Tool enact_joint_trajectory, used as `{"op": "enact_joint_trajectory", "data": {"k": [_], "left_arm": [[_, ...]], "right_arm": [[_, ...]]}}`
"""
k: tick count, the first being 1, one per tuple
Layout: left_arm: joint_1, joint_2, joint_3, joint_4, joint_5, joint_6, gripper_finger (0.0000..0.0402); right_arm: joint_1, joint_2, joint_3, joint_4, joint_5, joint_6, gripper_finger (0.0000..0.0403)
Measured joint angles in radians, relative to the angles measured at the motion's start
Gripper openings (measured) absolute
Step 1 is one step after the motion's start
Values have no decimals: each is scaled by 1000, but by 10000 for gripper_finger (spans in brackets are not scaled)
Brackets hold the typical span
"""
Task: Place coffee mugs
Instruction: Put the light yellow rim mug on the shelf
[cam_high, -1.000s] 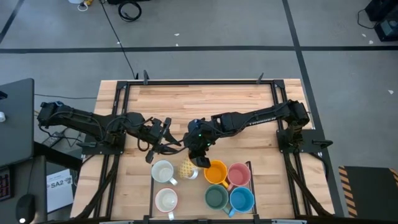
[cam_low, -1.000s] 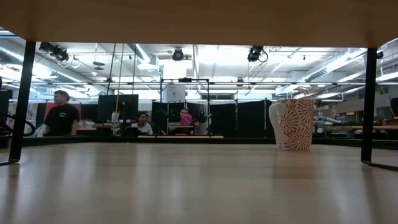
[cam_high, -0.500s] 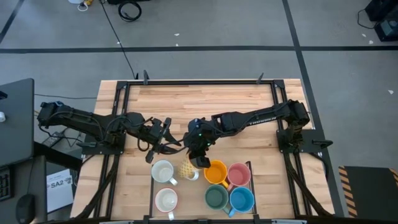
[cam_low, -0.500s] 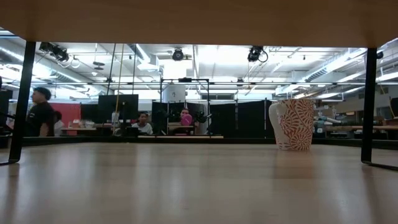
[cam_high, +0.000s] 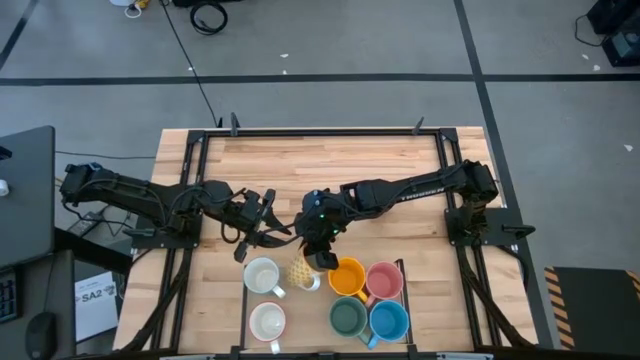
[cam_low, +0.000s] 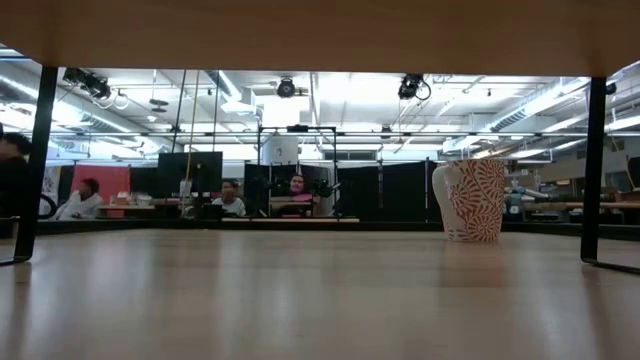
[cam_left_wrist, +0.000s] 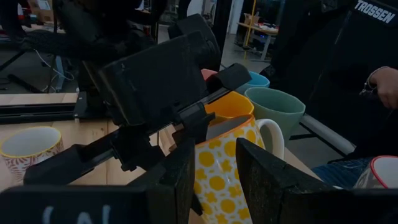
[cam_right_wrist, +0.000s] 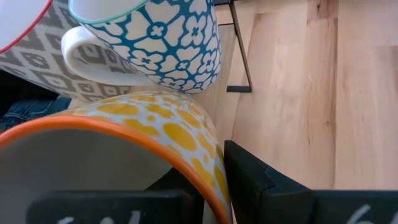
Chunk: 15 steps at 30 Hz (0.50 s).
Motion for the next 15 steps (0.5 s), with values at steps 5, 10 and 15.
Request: {"op": "enact_joint_trajectory", "data": {"k": [5, 10, 15], "left_arm": [[0, 0, 0, 0, 0, 0, 123], [0, 0, 0, 0, 0, 0, 123], [0, 0, 0, 0, 0, 0, 123]], "right_arm": [[0, 0, 0, 0, -14, 3, 62], [0, 0, 0, 0, -17, 3, 62], [0, 0, 0, 0, -17, 3, 63]]}}
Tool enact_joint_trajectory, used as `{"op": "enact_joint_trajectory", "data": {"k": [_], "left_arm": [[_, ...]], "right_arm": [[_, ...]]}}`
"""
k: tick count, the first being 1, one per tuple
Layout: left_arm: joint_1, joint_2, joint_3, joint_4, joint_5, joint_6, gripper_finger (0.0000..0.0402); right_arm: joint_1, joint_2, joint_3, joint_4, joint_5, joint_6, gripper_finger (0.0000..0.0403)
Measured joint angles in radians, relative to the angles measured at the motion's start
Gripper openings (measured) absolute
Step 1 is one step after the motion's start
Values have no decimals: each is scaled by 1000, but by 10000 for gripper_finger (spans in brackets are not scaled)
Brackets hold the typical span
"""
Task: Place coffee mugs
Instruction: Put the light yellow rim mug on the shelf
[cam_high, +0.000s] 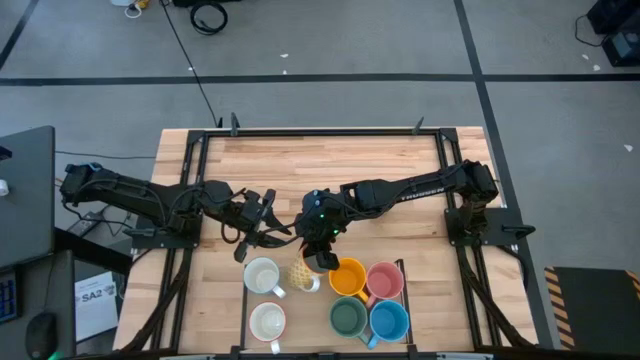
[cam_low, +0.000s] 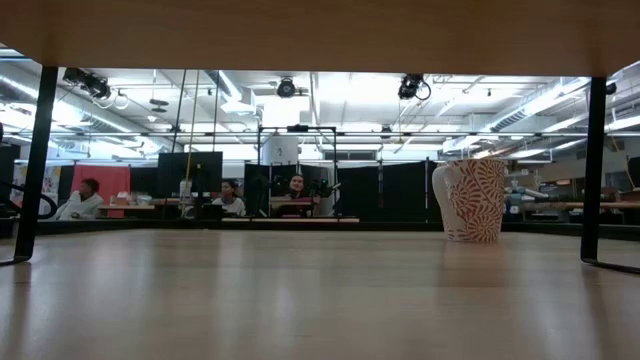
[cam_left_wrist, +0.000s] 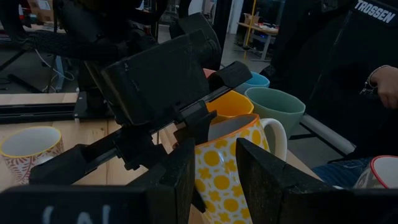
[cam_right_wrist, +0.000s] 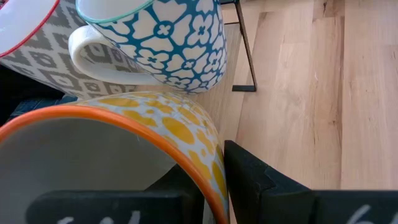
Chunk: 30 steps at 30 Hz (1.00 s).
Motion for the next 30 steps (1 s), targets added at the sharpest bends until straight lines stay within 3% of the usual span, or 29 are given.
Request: {"op": "enact_joint_trajectory", "data": {"k": [6, 18, 23, 30], "left_arm": [[0, 0, 0, 0, 0, 0, 123], [0, 0, 0, 0, 0, 0, 123], [0, 0, 0, 0, 0, 0, 123], [0, 0, 0, 0, 0, 0, 123]], "right_arm": [[0, 0, 0, 2, -1, 1, 70], [1, 0, 0, 14, 10, 1, 150], [1, 0, 0, 13, 10, -1, 144], [1, 0, 0, 13, 11, -4, 100]]}}
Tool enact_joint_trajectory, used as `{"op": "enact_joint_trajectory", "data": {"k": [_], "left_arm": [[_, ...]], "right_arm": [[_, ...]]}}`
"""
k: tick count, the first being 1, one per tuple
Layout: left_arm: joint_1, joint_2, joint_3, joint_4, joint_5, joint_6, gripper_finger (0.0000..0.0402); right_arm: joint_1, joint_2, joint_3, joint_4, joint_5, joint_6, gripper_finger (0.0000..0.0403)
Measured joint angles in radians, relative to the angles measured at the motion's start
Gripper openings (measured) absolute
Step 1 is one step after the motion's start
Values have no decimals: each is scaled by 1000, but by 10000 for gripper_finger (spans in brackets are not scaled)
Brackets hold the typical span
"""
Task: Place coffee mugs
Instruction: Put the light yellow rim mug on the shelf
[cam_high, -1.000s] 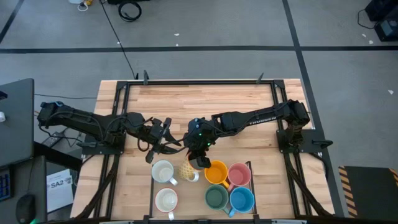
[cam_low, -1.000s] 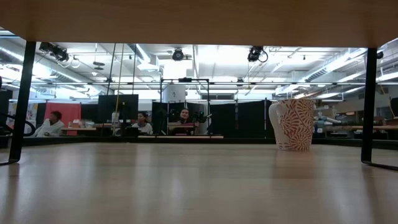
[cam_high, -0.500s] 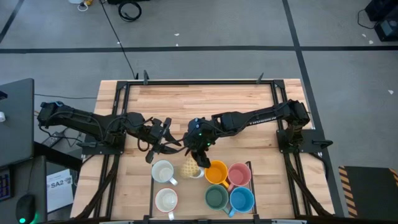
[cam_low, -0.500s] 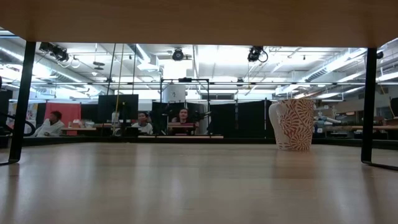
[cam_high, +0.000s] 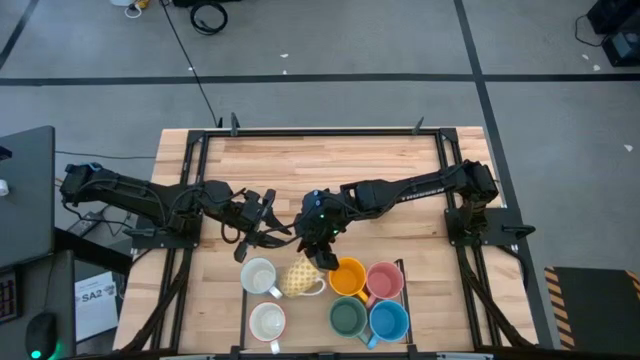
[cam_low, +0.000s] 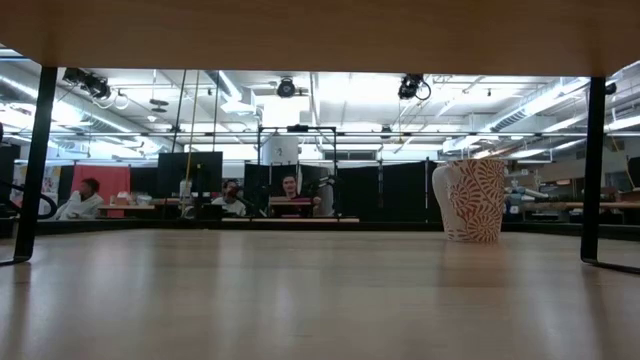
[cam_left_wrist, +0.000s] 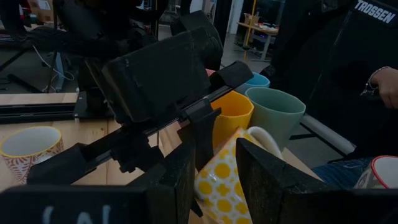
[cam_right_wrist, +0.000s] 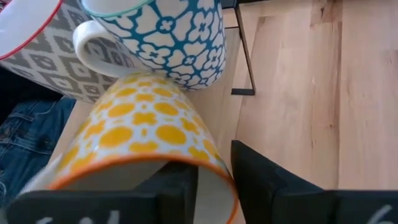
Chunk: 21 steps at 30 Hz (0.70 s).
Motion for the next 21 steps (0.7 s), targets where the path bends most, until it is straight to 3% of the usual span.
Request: {"op": "enact_joint_trajectory", "data": {"k": [8, 21], "left_arm": [[0, 0, 0, 0, 0, 0, 123], [0, 0, 0, 0, 0, 0, 123]], "right_arm": [[0, 0, 0, -1, -1, -7, 63], [1, 0, 0, 5, -8, -7, 38]]}}
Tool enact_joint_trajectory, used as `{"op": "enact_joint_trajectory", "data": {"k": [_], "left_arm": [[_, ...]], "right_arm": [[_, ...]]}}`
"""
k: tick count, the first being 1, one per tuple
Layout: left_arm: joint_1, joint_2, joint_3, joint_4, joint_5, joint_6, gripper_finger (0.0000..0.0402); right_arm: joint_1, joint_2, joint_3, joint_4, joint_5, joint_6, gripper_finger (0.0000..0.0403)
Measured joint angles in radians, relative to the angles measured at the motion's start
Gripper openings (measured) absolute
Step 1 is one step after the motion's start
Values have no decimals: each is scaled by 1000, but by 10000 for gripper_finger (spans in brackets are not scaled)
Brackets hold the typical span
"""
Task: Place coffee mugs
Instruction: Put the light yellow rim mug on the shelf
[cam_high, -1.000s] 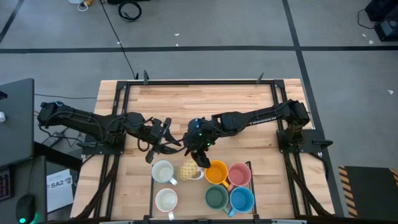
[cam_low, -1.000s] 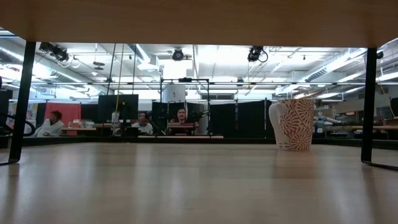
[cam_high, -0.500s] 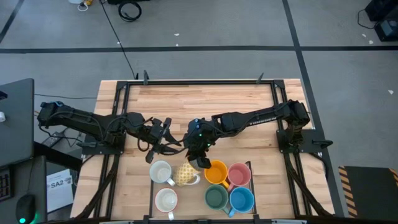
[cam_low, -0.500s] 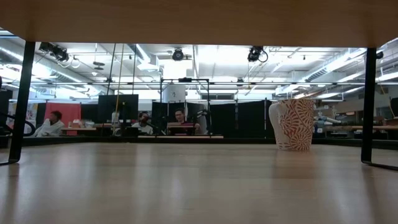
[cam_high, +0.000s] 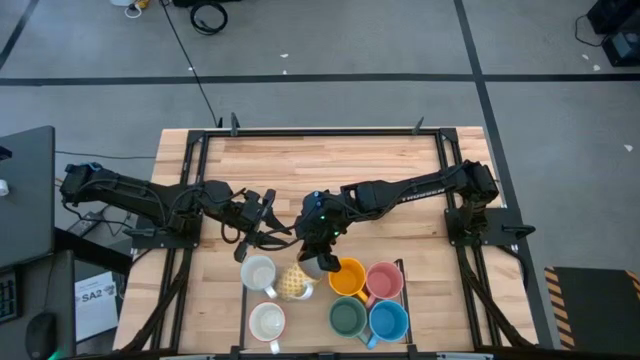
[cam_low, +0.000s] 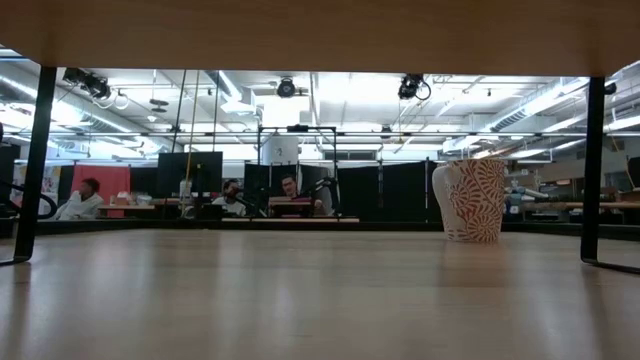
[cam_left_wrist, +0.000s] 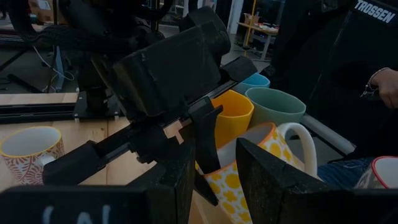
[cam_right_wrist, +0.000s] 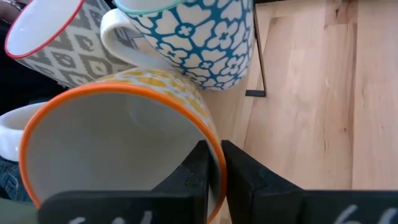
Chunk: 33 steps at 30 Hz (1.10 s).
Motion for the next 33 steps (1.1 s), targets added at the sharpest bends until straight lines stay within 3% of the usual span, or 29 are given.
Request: {"op": "enact_joint_trajectory", "data": {"k": [19, 28, 33], "left_arm": [[1, 0, 0, -34, -3, -2, 123], [3, -2, 0, -173, -151, 0, 123], [3, -5, 2, -225, -156, -36, 123]], "right_arm": [[-1, 1, 0, 0, -25, 0, 35], [-1, 1, 0, 0, -27, 0, 35], [-1, 1, 0, 0, -27, 0, 35]]}}
